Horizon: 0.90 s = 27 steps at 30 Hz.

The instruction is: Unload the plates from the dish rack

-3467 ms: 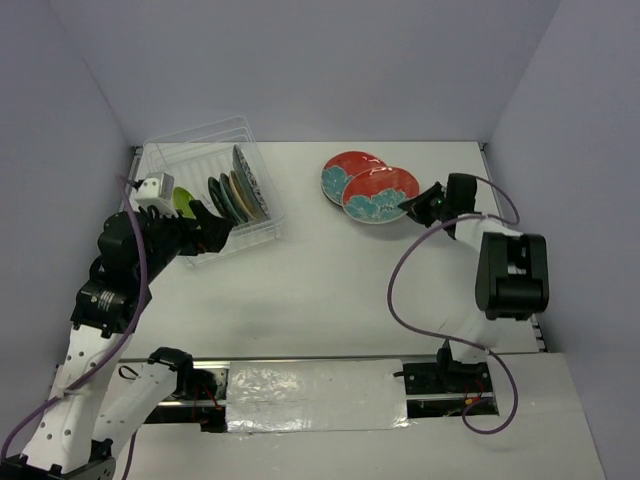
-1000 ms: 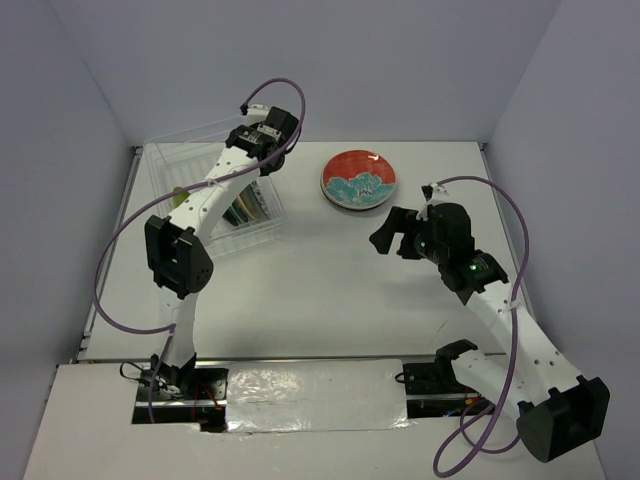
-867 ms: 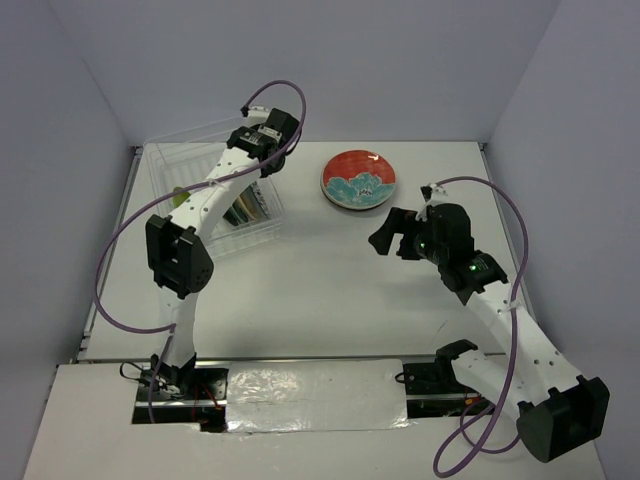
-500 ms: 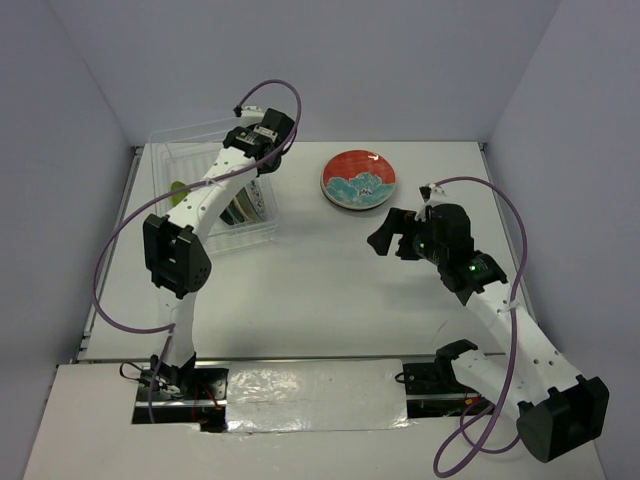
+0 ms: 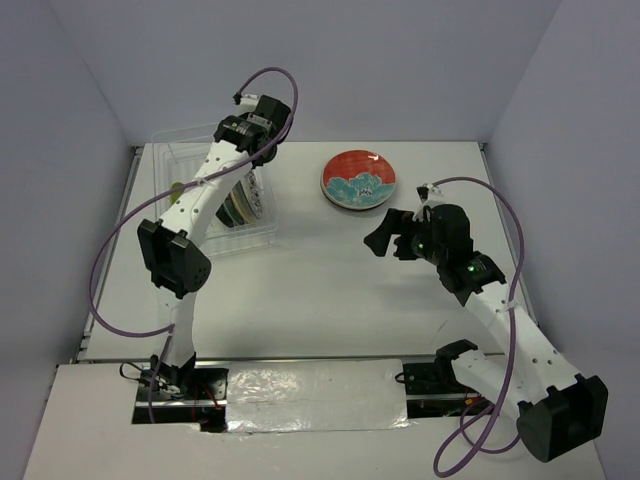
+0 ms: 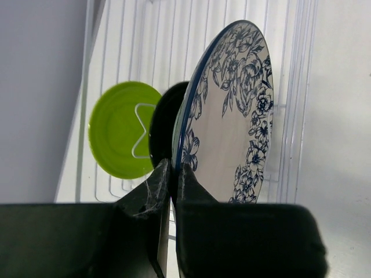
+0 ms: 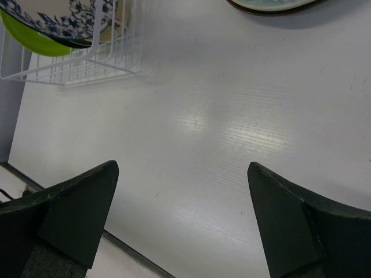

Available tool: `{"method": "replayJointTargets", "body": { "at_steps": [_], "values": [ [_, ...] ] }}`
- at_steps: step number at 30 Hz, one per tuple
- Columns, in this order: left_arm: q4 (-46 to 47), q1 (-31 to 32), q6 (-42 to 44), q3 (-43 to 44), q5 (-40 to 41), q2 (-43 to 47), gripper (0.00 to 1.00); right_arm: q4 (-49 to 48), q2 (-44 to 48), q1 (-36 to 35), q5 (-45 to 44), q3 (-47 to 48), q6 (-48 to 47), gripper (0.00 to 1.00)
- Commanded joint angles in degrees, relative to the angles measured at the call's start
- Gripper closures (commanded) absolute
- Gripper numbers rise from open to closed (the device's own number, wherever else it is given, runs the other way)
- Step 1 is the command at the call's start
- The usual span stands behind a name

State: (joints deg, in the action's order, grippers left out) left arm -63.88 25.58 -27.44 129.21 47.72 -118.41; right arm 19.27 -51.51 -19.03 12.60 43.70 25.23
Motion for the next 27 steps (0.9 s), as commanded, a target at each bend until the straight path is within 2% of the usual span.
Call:
{"method": "replayJointTargets", "body": {
  "at_steps": [1, 8, 12, 13, 14, 16, 17, 19, 20, 23, 27],
  "values": [
    [5.4, 0.2, 5.1, 6.4, 3.4, 5.4, 1.00, -3.4, 0.0, -0.5, 1.8, -0.8, -0.4, 0.00],
    [9.2, 0.2, 11.0, 4.0, 9.6, 10.5, 1.00, -3.9, -0.7, -0.5, 2.7, -0.5, -0.3, 0.00],
    [15.3, 0.2, 11.1, -3.1, 4.7, 20.2, 1.00, -8.0, 0.7, -0.4, 5.9, -1.3, 1.7, 0.00],
    [19.5, 0.2, 10.8, -5.6, -0.8, 22.8, 1.00, -12.2, 1.6, -0.4, 7.2, -2.6, 3.0, 0.00],
    [22.1, 0.2, 10.1, -11.9, -4.9, 28.9, 1.00, -14.7, 3.4, -0.4, 9.0, -3.1, 3.5, 0.00],
    [28.2, 0.1, 8.8, -20.3, -14.3, 35.7, 1.00, -20.0, 4.7, -0.4, 16.4, -4.4, 5.1, 0.00],
    [35.7, 0.0, 7.2, -30.1, -24.4, 42.5, 1.00, -24.8, 5.1, -0.5, 18.0, -4.2, 5.7, 0.00],
    [42.0, -0.5, 3.8, -38.8, -32.8, 48.4, 1.00, -25.3, 3.8, -0.7, 18.4, -2.0, 5.7, 0.00],
    [47.9, -0.7, 0.9, -46.3, -40.1, 53.3, 1.00, -24.4, 2.8, -0.7, 17.7, -0.8, 5.3, 0.00],
    [56.2, -1.1, -5.7, -57.8, -47.2, 60.6, 1.00, -20.8, -1.8, -0.9, 14.6, 3.5, 2.9, 0.00],
    [66.9, -1.3, -10.3, -64.5, -57.9, 64.5, 1.00, -21.9, -6.2, -0.9, 16.1, 4.9, 2.4, 0.00]
  ]
}}
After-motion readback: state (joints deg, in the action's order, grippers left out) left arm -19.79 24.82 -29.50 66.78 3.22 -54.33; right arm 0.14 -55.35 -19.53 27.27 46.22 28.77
